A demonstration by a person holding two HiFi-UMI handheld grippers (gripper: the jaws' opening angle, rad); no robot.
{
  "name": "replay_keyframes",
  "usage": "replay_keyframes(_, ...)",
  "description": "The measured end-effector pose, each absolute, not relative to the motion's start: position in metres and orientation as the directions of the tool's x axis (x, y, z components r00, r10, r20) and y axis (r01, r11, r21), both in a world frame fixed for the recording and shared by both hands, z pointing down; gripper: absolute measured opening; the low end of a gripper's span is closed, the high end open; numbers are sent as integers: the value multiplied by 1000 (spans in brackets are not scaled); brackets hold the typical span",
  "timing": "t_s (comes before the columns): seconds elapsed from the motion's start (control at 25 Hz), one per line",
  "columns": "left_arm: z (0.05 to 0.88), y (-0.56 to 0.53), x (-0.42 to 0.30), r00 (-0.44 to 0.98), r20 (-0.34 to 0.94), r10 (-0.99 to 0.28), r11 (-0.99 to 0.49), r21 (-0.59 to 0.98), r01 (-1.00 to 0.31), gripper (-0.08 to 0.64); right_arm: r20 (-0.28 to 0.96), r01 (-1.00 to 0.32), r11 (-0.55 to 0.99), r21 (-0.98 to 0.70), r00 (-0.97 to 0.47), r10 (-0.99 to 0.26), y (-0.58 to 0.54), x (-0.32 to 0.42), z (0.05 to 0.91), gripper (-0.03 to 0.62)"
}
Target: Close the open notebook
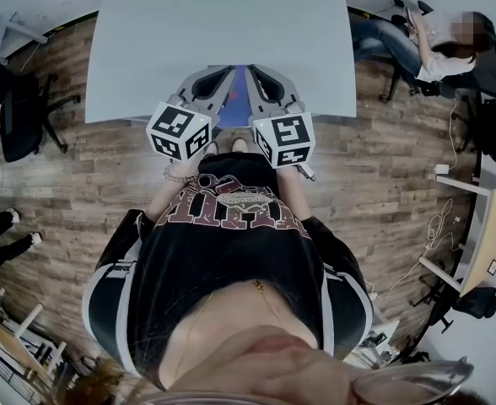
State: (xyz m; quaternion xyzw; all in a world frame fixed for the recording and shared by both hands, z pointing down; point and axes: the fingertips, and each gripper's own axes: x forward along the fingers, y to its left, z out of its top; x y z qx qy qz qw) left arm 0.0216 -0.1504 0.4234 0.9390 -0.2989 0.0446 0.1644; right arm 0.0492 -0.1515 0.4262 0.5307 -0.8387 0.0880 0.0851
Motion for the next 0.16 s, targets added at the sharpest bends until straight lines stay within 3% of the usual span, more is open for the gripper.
replay_keyframes(0.16, 423, -150, 22, 817, 183, -546, -768, 278, -576, 46, 236, -905, 421, -57, -422, -876, -151, 50, 426, 18)
